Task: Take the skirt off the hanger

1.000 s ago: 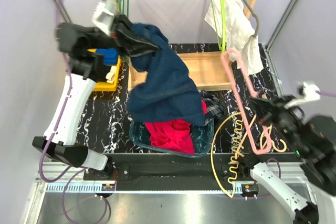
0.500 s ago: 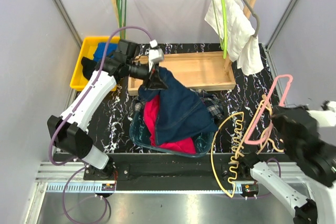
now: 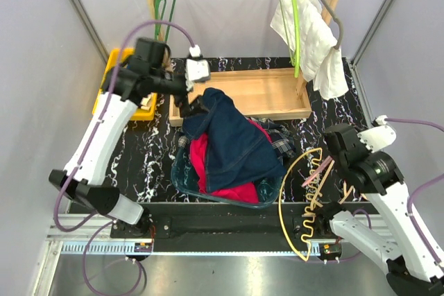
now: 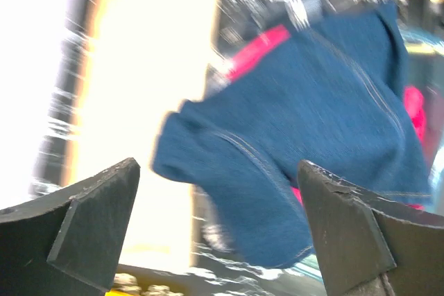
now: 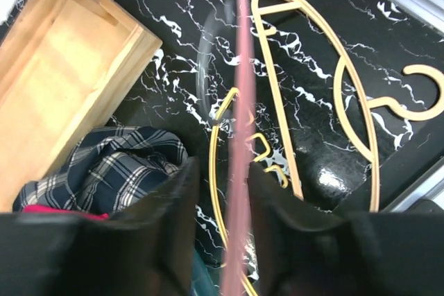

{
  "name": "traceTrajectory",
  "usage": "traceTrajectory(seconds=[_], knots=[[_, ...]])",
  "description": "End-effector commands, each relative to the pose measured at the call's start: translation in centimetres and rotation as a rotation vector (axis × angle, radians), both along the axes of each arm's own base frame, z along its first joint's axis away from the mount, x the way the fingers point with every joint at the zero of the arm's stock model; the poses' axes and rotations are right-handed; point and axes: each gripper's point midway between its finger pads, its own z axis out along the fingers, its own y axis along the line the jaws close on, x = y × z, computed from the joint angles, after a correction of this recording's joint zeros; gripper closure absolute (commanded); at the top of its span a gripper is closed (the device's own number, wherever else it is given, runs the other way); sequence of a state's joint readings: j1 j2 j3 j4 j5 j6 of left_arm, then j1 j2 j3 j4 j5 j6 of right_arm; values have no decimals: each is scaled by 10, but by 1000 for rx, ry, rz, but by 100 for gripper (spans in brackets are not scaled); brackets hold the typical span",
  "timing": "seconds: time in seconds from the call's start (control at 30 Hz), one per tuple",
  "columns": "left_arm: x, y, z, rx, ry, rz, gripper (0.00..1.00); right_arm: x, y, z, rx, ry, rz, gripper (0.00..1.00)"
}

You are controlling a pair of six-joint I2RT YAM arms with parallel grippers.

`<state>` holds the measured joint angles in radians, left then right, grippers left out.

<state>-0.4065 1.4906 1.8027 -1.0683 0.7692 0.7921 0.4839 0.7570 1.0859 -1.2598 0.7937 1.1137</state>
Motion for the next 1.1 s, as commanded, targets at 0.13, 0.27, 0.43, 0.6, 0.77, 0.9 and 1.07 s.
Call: traceTrajectory(seconds=[0.13,0.27,0.43,0.6,0.77,0.9,1.07], knots=[[-21,14,150,-221,-358,84,1,20,10,3,-16,1,19,32],[-12,13,168,-306,-329,169,1,38,21,52,-1,-117,90,31],[-4,9,157,-318,-239,212,1,100,61,181,-136,-388,349,32],[-3,4,150,-332,-180,206,1,142,105,331,-301,-697,562,28],[-9,2,150,-353,-145,201,1,215,152,368,-394,-766,638,26],[-12,10,145,-334,-173,227,1,268,155,346,-414,-727,593,27],[-13,20,136,-300,-217,255,1,294,149,328,-461,-675,547,27]])
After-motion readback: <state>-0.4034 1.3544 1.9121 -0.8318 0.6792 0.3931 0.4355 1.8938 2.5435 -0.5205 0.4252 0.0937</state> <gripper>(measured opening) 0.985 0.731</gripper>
